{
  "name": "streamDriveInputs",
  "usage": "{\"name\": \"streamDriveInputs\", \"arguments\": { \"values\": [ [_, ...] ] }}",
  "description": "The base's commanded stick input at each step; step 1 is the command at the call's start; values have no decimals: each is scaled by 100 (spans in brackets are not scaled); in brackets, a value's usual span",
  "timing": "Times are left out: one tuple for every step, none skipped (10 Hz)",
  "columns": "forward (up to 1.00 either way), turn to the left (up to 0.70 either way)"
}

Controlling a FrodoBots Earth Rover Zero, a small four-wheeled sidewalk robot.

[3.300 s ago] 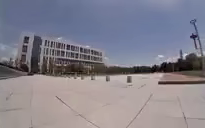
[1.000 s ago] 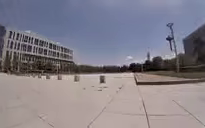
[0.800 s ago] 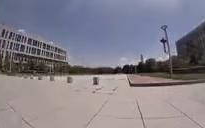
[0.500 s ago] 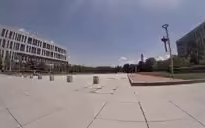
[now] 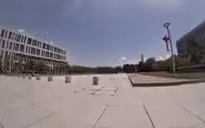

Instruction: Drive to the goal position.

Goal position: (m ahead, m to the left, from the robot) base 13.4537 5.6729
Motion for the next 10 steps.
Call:
{"name": "streamDriveInputs", "arguments": {
  "values": [
    [50, 0],
    [50, 0],
    [50, -9],
    [50, -42],
    [50, -50],
    [50, -48],
    [50, -16],
    [50, 0],
    [50, 0],
    [50, 0]
  ]
}}
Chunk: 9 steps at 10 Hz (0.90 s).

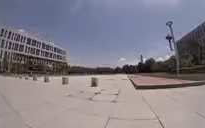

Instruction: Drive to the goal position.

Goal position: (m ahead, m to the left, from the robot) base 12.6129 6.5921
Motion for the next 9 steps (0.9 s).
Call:
{"name": "streamDriveInputs", "arguments": {
  "values": [
    [50, 0],
    [50, 0],
    [50, 0],
    [50, 0],
    [50, 0],
    [50, 0],
    [50, 0],
    [50, 0],
    [50, 0]
  ]
}}
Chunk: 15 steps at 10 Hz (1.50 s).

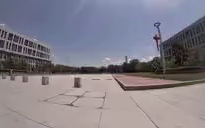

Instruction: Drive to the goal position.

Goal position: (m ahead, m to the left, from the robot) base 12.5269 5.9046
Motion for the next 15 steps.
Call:
{"name": "streamDriveInputs", "arguments": {
  "values": [
    [50, 0],
    [50, 0],
    [50, 0],
    [50, 0],
    [50, 0],
    [50, 0],
    [50, 0],
    [50, 0],
    [50, 0],
    [50, 0],
    [50, 0],
    [50, 0],
    [50, 0],
    [50, 0],
    [50, 0]
  ]
}}
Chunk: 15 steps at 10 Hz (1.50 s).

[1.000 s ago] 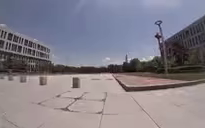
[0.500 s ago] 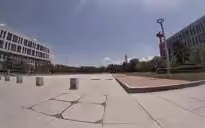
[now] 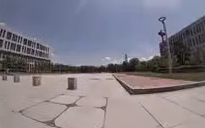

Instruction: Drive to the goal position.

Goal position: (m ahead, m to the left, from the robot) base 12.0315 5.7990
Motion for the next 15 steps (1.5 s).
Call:
{"name": "streamDriveInputs", "arguments": {
  "values": [
    [50, 0],
    [50, 0],
    [50, 0],
    [50, 0],
    [50, 0],
    [50, 0],
    [50, 0],
    [50, 0],
    [50, 0],
    [50, 0],
    [50, 0],
    [50, 0],
    [50, 0],
    [50, 0],
    [50, 0]
  ]
}}
